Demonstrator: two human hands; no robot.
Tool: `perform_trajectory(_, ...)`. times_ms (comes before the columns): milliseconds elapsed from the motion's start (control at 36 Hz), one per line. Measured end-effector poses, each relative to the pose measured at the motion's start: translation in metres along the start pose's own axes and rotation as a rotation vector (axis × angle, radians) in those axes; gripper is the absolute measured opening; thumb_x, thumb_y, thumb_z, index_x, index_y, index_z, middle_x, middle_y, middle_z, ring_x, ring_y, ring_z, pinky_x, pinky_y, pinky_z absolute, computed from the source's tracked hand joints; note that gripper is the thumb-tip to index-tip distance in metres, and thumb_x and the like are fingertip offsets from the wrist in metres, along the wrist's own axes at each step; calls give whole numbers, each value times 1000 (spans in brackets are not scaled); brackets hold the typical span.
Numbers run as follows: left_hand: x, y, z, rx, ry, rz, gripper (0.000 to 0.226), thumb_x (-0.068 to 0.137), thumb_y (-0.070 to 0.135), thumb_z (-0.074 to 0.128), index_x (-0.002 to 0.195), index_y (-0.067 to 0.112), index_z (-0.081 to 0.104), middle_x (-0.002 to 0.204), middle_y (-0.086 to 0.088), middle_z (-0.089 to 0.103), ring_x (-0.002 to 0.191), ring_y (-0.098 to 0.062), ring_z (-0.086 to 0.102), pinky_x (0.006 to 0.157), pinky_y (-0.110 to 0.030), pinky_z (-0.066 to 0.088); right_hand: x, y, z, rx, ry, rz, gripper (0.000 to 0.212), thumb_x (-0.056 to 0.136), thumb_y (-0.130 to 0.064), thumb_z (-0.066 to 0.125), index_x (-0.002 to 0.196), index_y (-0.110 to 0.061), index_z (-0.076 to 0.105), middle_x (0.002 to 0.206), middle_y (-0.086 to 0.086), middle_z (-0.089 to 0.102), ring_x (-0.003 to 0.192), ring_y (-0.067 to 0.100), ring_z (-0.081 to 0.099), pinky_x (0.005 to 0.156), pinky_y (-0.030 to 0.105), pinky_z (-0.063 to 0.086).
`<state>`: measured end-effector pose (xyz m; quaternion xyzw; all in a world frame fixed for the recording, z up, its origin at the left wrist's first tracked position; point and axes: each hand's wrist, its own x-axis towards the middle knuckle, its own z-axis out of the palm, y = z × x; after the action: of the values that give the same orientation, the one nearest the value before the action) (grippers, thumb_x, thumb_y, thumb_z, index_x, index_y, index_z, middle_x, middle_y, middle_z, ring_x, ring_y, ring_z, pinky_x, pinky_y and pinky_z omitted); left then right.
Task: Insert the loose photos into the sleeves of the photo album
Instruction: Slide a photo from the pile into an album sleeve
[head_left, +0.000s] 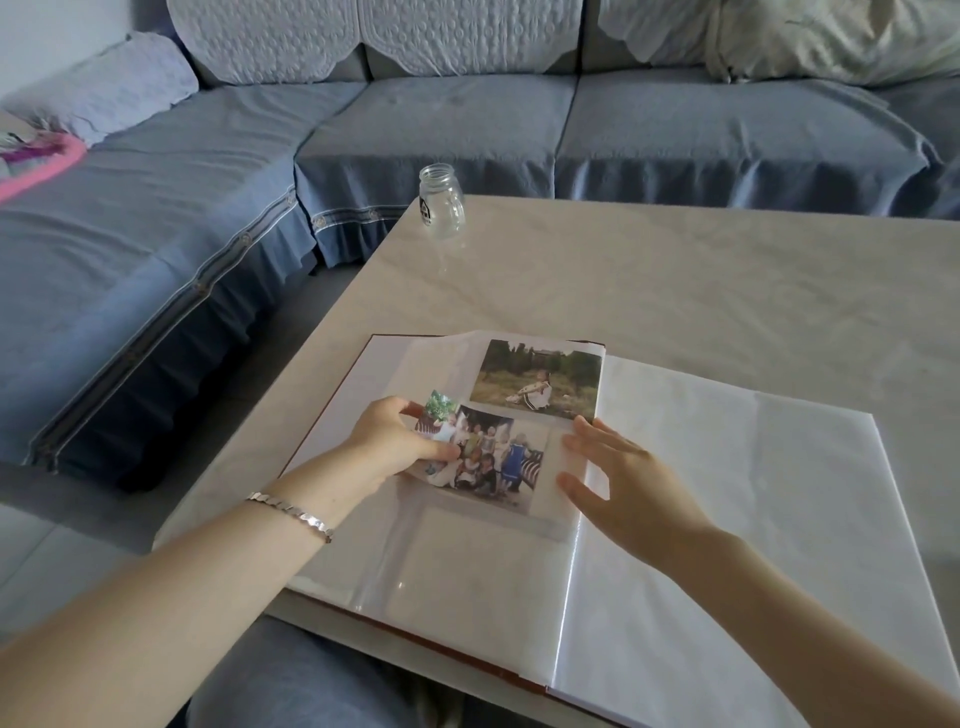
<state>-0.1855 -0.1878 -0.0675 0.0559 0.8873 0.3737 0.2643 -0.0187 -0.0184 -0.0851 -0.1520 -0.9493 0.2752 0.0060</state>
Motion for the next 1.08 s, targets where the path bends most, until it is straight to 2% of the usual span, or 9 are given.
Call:
perform_trajectory(139,-5,3,-7,-158,-71,-23,38,64,10,85,89,17,58,79,-10,68,56,-16,64,57,-26,53,1,2,-3,3,-10,-4,45,95,-40,46,138,-28,43,153,-13,24,140,-2,13,105,15,21)
perform_trajectory(222,-9,7,-8,-133,-48,40,29,67,9,83,82,15,59,75,-10,67,49,-11,61,51,-23,50,3,4,-5,22,-4,-3,41,96,-38,45,136,-29,46,151,-13,29,139,1,21,105,16,22)
perform_trajectory(333,-15,12,-8,-55,-52,128,13,78,7,74,77,7,61,64,-5,62,37,4,51,39,-8,35,8,10,-7,14,2,-11,38,97,-33,43,134,-26,49,146,-10,39,135,8,32,106,17,22)
perform_trajectory(472,-18,13,-3,-70,-53,130,5,85,9,67,88,5,67,66,0,58,53,-5,50,43,-5,37,12,11,-8,22,18,-18,36,97,-28,44,132,-23,52,141,-9,46,131,10,37,103,17,25)
perform_trajectory(611,-18,17,-5,-167,20,90,22,78,2,73,98,7,63,78,-2,62,65,-10,60,52,-14,49,15,12,-7,10,17,-6,37,98,-28,42,134,-23,49,144,-7,42,133,12,35,105,19,24)
perform_trajectory(694,-18,19,-9,-203,38,35,30,74,4,77,99,10,62,95,-12,65,75,-20,66,57,-22,54,15,12,-8,17,20,0,38,98,-27,42,135,-21,47,144,-6,42,133,13,36,106,20,24)
perform_trajectory(778,-17,19,-10,-195,35,10,30,76,5,76,101,11,61,102,-14,66,72,-17,65,51,-19,51,16,11,-9,21,27,-7,39,98,-26,42,136,-20,46,143,-6,43,132,13,37,105,19,24)
perform_trajectory(917,-17,21,-7,-162,3,28,29,83,2,68,112,5,62,93,-12,65,66,-11,59,45,-12,47,16,10,-10,58,39,-4,37,98,-26,43,134,-19,48,139,-4,48,128,14,42,100,19,28)
perform_trajectory(1083,-20,18,-4,-233,1,-6,15,79,2,72,93,6,67,80,-8,66,66,-15,61,59,-19,52,18,11,-10,86,48,16,37,98,-25,43,134,-18,49,136,-2,51,126,16,45,99,20,30)
